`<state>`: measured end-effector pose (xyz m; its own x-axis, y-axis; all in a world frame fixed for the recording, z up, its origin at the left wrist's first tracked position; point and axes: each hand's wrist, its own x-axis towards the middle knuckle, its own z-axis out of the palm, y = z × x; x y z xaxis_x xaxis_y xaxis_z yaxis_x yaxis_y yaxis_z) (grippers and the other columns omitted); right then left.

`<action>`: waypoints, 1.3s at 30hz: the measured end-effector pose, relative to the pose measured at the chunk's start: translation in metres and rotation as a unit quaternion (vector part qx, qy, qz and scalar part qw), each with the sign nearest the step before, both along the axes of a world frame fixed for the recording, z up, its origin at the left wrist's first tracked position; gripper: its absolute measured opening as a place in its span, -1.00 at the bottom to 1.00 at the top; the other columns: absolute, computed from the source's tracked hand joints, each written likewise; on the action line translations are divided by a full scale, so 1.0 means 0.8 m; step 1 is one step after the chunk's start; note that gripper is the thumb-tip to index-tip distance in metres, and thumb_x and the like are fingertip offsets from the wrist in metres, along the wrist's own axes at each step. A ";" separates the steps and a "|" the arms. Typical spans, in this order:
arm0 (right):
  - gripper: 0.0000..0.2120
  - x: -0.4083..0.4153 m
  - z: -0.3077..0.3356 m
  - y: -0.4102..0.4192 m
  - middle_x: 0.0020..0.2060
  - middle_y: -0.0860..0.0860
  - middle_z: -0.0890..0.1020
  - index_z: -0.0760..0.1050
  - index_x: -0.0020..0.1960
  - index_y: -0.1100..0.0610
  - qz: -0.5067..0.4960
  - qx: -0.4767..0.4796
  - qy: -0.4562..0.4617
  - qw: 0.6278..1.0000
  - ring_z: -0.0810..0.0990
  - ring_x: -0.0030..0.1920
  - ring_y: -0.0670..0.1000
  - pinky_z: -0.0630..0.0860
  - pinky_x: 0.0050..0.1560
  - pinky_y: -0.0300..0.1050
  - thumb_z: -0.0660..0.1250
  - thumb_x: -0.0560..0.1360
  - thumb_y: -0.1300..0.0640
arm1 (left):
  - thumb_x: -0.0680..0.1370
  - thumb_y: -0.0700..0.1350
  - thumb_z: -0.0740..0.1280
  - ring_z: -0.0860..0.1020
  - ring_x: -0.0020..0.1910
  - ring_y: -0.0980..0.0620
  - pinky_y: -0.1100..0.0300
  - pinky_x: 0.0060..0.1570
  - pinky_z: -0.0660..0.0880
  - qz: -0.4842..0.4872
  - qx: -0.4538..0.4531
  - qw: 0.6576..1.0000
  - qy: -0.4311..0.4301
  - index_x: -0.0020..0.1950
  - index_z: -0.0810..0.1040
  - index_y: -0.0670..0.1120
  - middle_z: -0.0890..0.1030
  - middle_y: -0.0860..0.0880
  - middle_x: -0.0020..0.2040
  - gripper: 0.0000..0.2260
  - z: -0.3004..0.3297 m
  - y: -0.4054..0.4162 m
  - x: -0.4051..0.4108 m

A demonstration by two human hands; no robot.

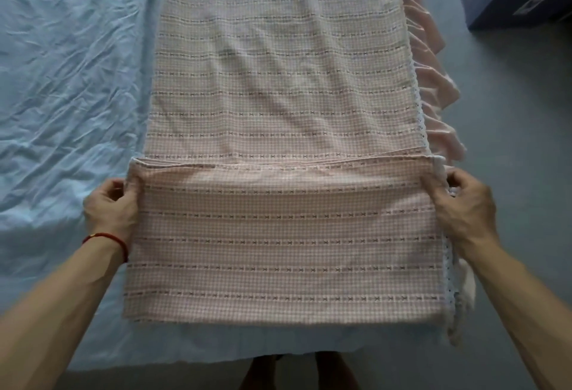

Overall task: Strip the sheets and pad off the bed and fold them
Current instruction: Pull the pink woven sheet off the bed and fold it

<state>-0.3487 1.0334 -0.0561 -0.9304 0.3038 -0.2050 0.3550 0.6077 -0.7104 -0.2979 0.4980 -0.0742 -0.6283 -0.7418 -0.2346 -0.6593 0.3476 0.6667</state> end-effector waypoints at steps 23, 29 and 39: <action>-0.62 0.187 0.029 0.032 -0.33 -0.15 0.71 0.62 -0.06 -0.33 -0.020 -0.001 -0.175 0.984 0.70 -0.26 0.01 0.54 -0.30 -0.04 0.34 0.31 -0.54 | 0.62 0.15 0.25 0.57 -0.29 -0.15 0.02 -0.29 0.42 -0.130 0.017 0.981 -0.143 -0.23 0.55 -0.24 0.60 -0.22 -0.32 -0.52 0.009 0.006 0.199; -0.92 0.199 0.045 0.017 -0.37 -0.13 0.69 0.57 -0.09 -0.38 0.022 0.046 -0.202 0.978 0.66 -0.27 -0.02 0.52 -0.30 -0.01 0.43 0.45 -0.20 | 0.61 -0.14 0.34 0.42 -0.40 0.18 0.43 -0.38 0.34 -0.119 0.033 0.980 -0.159 -0.30 0.59 -0.11 0.60 -0.22 -0.33 -0.72 0.019 0.012 0.234; -0.59 0.214 0.019 0.028 -0.35 0.09 0.68 0.66 -0.22 0.15 0.006 0.002 -0.268 0.964 0.65 -0.29 0.17 0.55 -0.27 -0.02 0.43 0.44 -0.23 | 0.52 -0.04 0.48 0.50 -0.37 0.14 0.35 -0.37 0.40 -0.123 0.109 0.971 -0.173 -0.26 0.63 -0.15 0.63 -0.09 -0.31 -0.77 0.017 -0.006 0.202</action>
<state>-0.1774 1.0557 -0.0409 -0.6955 0.2955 -0.6550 0.6624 0.6169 -0.4250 -0.1366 0.4936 -0.0610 -0.6357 -0.4886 -0.5977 -0.7720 0.3984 0.4954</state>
